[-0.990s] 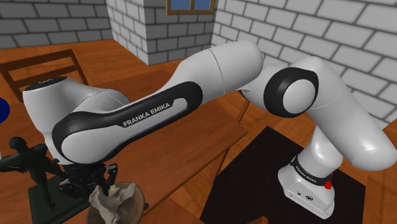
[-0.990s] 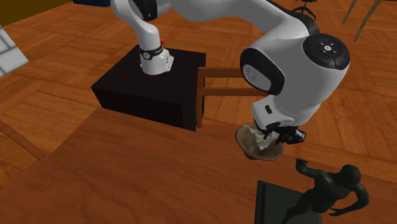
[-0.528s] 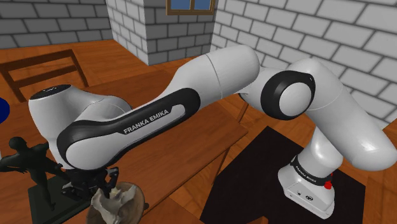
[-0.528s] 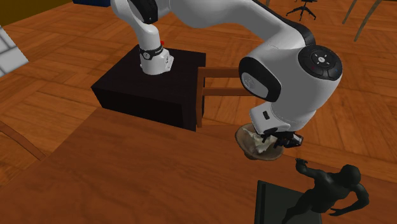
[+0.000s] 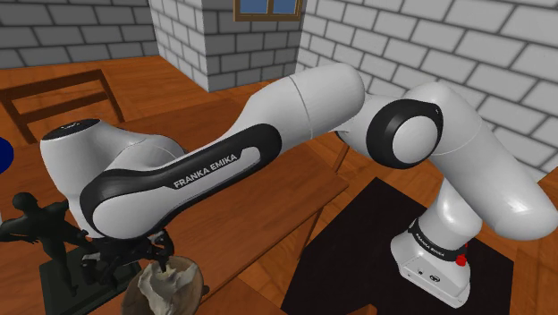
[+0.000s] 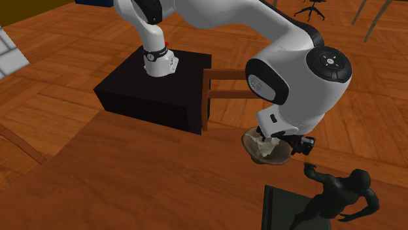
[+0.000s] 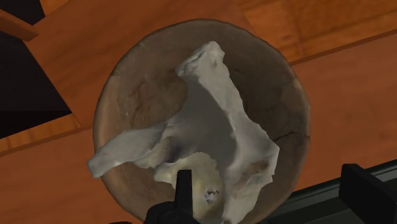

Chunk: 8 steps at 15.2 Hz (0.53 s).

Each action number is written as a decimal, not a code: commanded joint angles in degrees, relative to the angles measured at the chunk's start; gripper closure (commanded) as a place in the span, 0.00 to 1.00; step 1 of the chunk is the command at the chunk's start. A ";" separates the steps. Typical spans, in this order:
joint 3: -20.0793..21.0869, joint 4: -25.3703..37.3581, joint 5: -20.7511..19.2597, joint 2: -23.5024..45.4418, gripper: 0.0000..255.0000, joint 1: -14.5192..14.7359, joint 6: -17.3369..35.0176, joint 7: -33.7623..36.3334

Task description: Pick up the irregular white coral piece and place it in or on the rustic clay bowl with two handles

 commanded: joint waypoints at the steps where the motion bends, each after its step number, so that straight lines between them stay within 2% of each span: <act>1: 0.00 0.00 0.00 0.00 0.00 0.00 0.00 0.00; 5: 0.31 5.01 0.46 -1.40 0.00 0.01 -6.29 -0.43; 8: 0.31 4.99 0.46 -1.41 0.00 0.00 -6.28 -0.43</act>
